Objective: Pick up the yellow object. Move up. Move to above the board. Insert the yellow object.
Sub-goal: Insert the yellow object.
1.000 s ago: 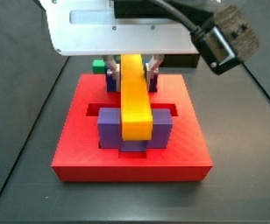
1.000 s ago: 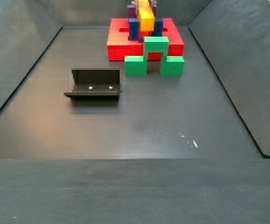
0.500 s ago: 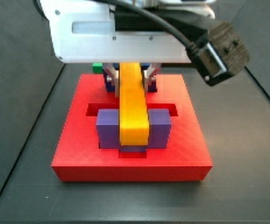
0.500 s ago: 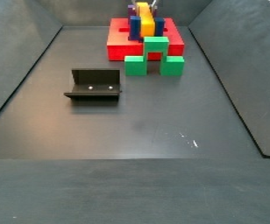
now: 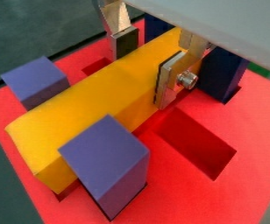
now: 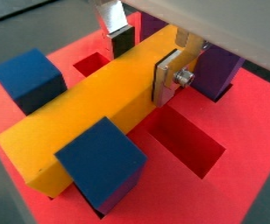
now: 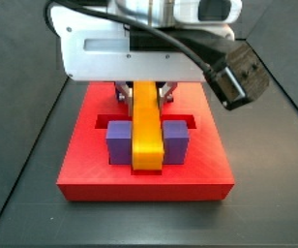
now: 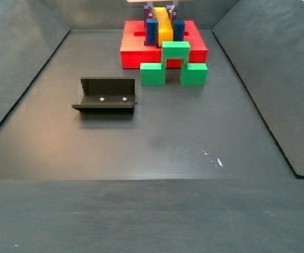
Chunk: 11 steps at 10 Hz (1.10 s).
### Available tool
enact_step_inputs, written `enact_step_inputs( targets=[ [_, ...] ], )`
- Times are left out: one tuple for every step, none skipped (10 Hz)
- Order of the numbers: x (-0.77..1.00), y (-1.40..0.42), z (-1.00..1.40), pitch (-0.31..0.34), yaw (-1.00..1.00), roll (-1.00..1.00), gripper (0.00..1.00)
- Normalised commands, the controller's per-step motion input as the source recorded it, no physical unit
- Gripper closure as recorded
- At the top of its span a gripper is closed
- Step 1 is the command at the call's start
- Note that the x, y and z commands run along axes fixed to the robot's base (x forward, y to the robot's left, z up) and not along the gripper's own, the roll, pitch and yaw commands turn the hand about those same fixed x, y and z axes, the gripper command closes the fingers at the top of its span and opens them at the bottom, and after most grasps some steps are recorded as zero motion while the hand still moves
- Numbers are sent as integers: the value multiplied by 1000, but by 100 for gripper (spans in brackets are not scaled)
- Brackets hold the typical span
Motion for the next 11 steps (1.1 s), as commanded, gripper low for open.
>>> enact_step_inputs(
  targets=[
    [57, 0, -266, -16, -91, 11, 100],
    [0, 0, -220, -1, -37, 20, 100],
    [0, 0, -206, 0, -26, 26, 100],
    [31, 0, -203, 0, -20, 36, 100],
    [220, -80, -200, -24, -129, 0, 100],
    [209, -29, -183, -30, -237, -30, 100],
    [180, -20, -160, -40, -266, -79, 100],
    [180, -51, -166, -27, -337, -93, 100],
    [0, 0, -100, 0, -114, -19, 100],
    [0, 0, 0, 0, 0, 24, 100],
    [0, 0, 0, 0, 0, 0, 100]
  ],
)
